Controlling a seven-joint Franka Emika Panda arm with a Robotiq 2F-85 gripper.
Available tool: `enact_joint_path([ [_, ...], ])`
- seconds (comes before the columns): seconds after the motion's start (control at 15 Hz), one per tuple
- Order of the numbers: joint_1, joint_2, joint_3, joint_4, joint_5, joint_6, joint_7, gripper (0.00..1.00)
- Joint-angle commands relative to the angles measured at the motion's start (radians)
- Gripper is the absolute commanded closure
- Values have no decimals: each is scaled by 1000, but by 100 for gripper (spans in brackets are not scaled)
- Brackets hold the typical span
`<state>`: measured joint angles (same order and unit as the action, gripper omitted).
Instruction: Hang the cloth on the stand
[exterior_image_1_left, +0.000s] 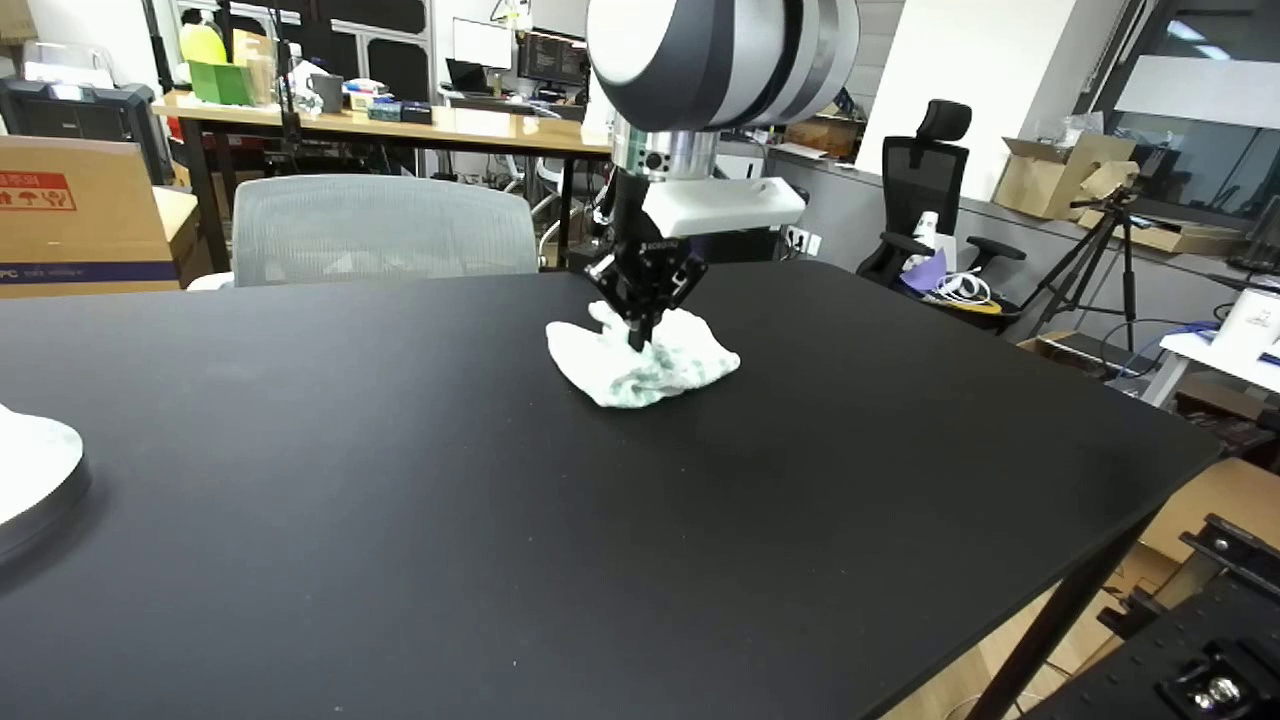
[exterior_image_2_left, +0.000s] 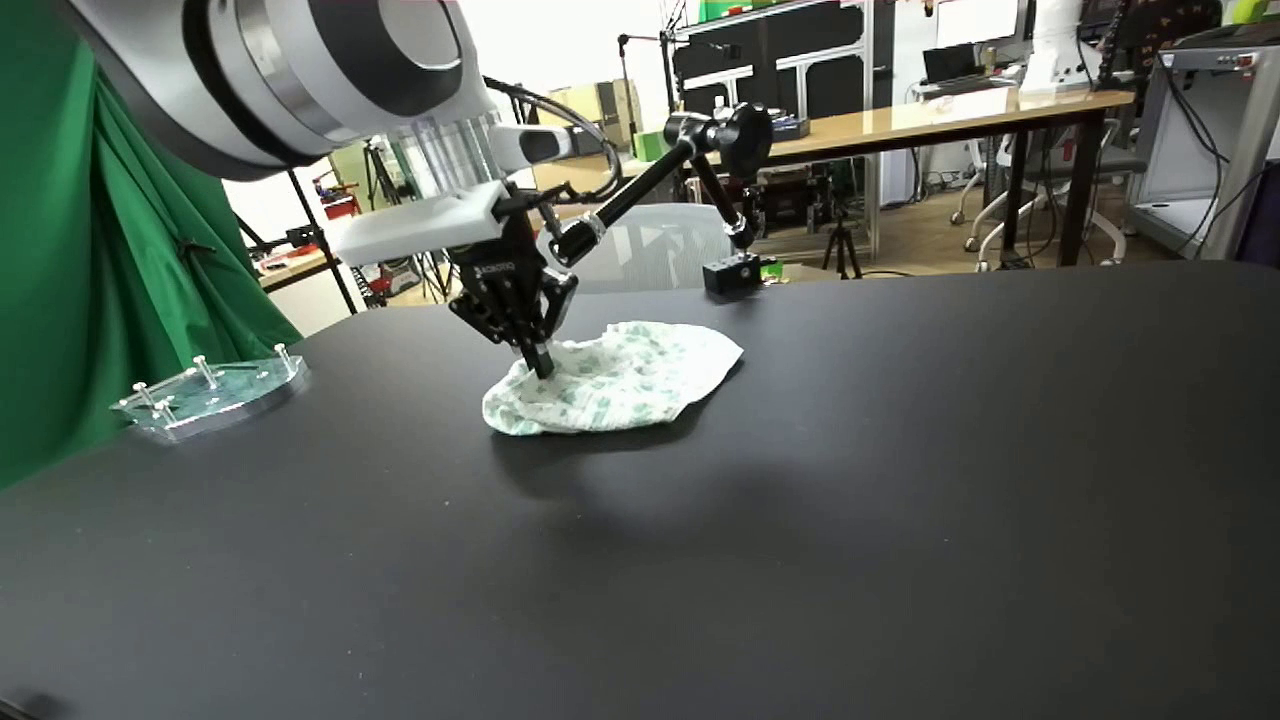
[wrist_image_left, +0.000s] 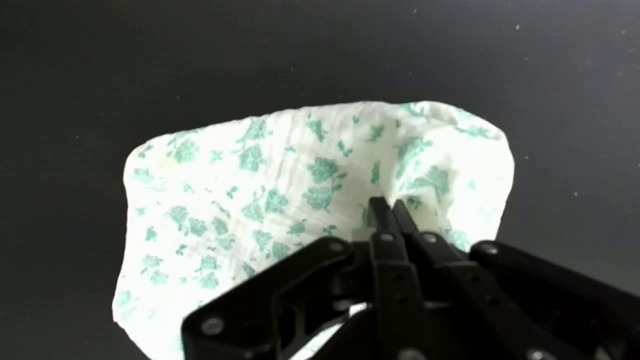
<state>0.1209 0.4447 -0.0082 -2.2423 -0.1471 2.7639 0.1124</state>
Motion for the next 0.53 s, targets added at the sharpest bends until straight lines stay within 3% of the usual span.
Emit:
enact_joint_path([
  [0.0, 22, -73, 8, -2, 23, -75, 15, 100],
  [0.47, 75, -152, 15, 82, -24, -247, 87, 100],
])
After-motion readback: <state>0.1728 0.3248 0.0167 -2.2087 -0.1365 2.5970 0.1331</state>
